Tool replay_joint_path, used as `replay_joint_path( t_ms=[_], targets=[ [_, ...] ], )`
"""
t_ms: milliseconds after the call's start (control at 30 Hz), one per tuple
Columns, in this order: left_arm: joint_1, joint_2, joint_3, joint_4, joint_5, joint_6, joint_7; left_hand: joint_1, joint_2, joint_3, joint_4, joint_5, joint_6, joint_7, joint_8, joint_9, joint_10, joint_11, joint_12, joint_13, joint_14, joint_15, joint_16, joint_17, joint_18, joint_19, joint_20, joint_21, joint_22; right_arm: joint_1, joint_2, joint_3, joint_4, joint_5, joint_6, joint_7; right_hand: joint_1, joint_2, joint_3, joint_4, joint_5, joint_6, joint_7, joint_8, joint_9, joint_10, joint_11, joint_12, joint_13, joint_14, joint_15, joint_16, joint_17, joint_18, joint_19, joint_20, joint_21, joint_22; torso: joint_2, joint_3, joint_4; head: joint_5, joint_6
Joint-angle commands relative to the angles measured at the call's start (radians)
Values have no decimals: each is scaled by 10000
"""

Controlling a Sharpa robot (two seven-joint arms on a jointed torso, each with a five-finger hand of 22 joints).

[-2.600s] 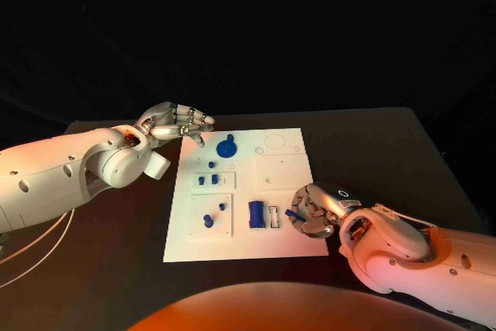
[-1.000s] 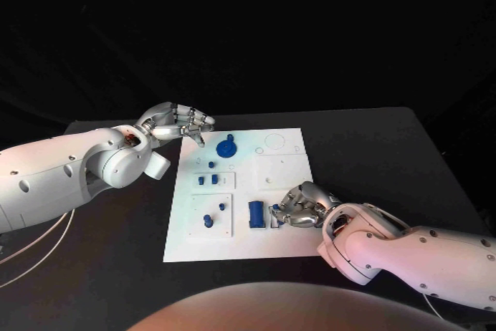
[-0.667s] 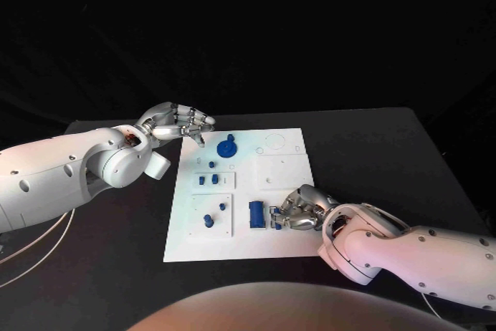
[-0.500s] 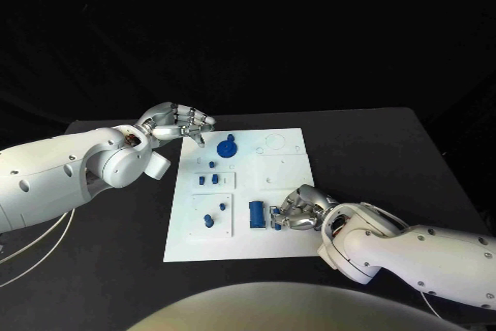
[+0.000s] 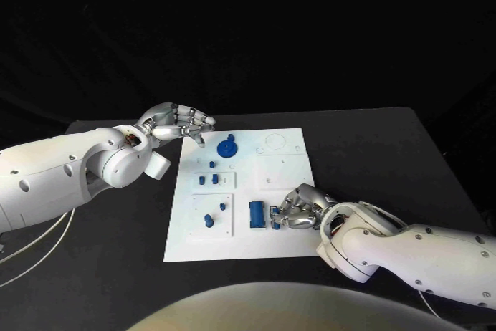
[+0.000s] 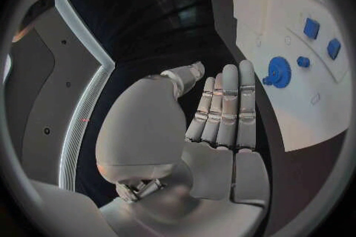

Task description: Assemble the parts on the task board

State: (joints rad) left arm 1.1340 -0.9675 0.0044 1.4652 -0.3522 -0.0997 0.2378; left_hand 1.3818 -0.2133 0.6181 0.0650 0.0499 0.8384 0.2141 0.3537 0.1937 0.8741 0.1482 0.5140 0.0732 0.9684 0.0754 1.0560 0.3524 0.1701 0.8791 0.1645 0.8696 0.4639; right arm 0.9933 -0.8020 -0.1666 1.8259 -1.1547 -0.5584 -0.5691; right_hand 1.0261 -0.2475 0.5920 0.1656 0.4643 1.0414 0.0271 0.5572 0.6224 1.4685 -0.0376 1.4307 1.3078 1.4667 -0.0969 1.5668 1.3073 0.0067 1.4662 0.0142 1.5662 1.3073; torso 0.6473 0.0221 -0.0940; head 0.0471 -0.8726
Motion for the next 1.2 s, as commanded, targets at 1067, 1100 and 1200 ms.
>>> replay_joint_path(
  t_ms=[1067, 1100, 1200],
  targets=[
    [7, -11, 6, 36, 3, 136, 34, 27, -19, -15, -41, 48, -65, 0, 39, -13, -33, 10, 47, -13, -2, -24, 39, -16, 132, -3, 6, 27, 15, -27, -194, -20, 24, -520, -61, 207, 324, 423, -3504, 1246, 124, 137, -15, -412, -297, 347, -57, -67, 1430, 1041, -29, 40, 2635, -67, 1046, -45, 46, 2635, -10, -2, -5, 24, 0],
    [8, -14, 6, 34, 3, 129, 39, 27, -19, -15, -41, 48, -65, 0, 39, -13, -33, 10, 47, -13, -2, -24, 39, -16, 132, -3, 6, 27, 15, -27, -279, -20, 41, -538, -81, 348, 481, 436, -3485, 1238, 124, 130, -16, -427, -307, 336, -58, -94, 1414, 1041, -32, 40, 2635, -67, 1046, -46, 46, 2635, -13, -2, -11, 35, 0],
    [8, -18, 6, 31, 3, 116, 51, 27, -19, -15, -41, 48, -65, 0, 39, -13, -33, 10, 47, -13, -2, -24, 39, -16, 132, -3, 6, 27, 15, -27, -536, -21, 91, -340, -176, 1020, 801, 459, -3384, 1224, 121, 88, -7, -467, -329, 292, -53, -186, 1351, 1041, -30, 40, 2635, -67, 1046, -47, 46, 2635, -20, -2, -27, 69, 0]
  ],
)
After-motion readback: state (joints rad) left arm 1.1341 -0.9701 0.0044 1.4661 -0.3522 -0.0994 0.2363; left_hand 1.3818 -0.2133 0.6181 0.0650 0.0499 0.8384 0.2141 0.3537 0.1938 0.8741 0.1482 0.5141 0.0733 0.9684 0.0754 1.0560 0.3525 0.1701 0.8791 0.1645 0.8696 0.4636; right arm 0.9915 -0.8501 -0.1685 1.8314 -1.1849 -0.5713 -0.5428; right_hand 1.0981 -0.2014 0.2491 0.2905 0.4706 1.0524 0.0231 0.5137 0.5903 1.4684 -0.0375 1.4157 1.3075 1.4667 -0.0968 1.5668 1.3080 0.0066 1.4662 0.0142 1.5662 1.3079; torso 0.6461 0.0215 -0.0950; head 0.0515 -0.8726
